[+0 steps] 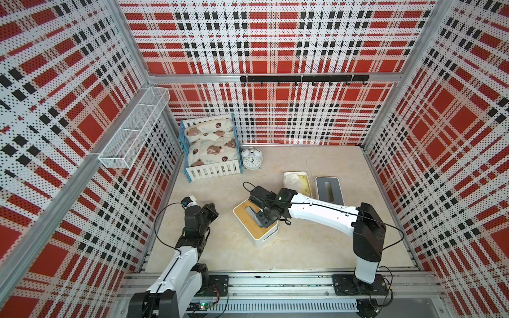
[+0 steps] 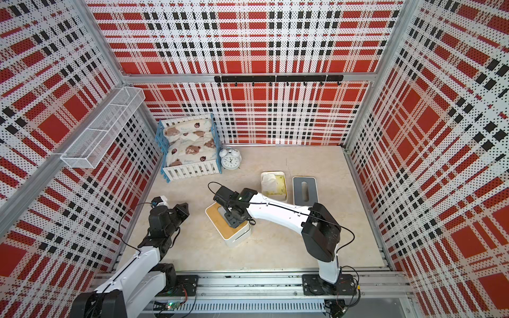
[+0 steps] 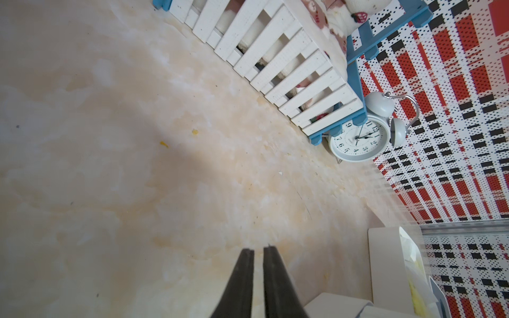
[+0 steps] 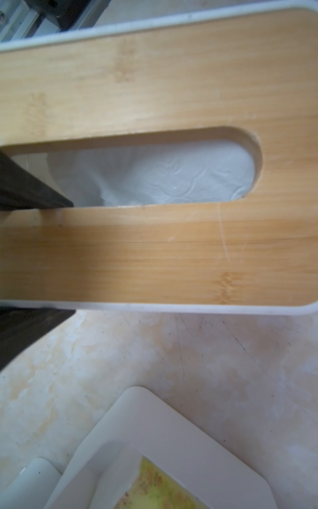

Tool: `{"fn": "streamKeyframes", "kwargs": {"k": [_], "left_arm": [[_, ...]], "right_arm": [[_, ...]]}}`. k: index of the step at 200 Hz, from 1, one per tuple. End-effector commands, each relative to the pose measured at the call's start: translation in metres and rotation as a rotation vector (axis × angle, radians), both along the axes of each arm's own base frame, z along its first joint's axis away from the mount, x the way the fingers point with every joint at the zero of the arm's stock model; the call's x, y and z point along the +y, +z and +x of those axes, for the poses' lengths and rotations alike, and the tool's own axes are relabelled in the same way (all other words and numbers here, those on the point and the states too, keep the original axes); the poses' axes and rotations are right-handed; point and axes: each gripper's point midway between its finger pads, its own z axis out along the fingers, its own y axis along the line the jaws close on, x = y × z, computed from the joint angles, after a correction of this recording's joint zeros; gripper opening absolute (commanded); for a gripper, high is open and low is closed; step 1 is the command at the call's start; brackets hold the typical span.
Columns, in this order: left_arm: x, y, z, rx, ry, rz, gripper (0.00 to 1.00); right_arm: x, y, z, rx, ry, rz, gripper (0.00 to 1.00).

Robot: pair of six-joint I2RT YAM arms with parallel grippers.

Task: Put the tissue paper into the tissue box
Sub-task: Close the box lid on the tissue box.

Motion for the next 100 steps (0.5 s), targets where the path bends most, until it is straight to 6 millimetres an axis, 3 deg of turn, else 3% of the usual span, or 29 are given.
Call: {"fn": "streamKeyframes", "kwargs": {"k": [1,32,100], "left_arm": [[0.003,0.014,0.005,-0.027,-0.001,0.013,0.15],[0.003,0.013,0.005,-0.027,0.0,0.013,0.15],[0.002,0.013,0.004,-0.028,-0.002,0.013,0.15]], "right_arm": [[-0.014,-0.001,0.004,-0.024,-0.007,-0.075,0.35],[-0.015,0.01,0.008,-0.039,-0.024,-0.025,0.35],[-0.018,0.005,0.004,-0.011,-0.039,-0.002,0.34]]}}
